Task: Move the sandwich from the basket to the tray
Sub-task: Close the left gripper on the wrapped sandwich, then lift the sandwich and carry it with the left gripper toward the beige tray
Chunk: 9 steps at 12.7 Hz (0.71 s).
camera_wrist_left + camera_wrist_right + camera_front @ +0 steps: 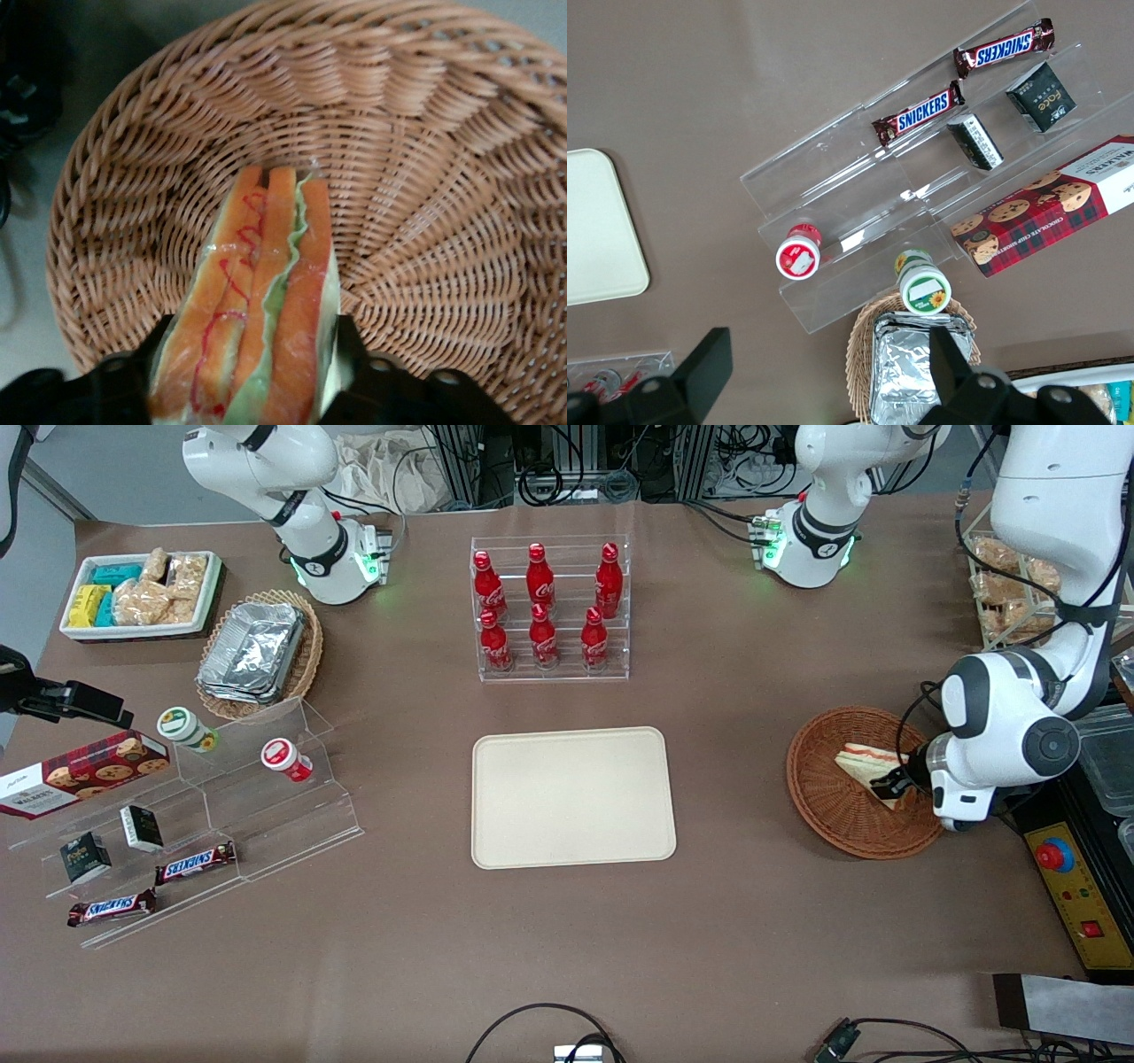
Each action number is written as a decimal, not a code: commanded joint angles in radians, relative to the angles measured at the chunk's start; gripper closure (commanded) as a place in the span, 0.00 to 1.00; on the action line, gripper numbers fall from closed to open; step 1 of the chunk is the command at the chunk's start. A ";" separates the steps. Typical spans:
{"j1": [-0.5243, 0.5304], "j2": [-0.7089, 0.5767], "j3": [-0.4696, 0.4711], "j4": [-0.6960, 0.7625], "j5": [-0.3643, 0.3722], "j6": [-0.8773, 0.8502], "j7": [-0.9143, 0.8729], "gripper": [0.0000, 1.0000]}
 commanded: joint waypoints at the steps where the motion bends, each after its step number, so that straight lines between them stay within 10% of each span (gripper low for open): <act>1: 0.004 -0.001 -0.008 0.101 0.015 -0.143 0.067 1.00; 9: -0.013 -0.005 -0.142 0.643 0.006 -0.630 0.192 1.00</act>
